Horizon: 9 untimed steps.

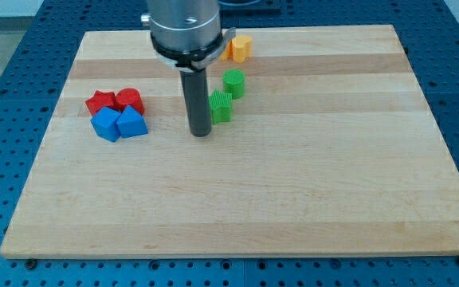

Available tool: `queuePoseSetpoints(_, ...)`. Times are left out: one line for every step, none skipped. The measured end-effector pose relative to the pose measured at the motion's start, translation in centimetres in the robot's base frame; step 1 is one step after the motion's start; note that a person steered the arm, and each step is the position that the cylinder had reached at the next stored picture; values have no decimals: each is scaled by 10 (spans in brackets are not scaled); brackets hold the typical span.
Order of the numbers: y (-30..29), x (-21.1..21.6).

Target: Push the green star and green circle closer to the yellow heart

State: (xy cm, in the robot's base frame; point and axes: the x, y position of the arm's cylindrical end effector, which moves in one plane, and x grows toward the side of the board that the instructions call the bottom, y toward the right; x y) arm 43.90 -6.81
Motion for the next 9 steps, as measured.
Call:
queuePoseSetpoints(-1,-8)
queuePoseSetpoints(17,-23)
queuePoseSetpoints(21,-25)
queuePoseSetpoints(23,-28)
queuePoseSetpoints(32,-45)
queuePoseSetpoints(39,-68)
queuePoseSetpoints(39,-56)
queuePoseSetpoints(43,-11)
queuePoseSetpoints(72,-25)
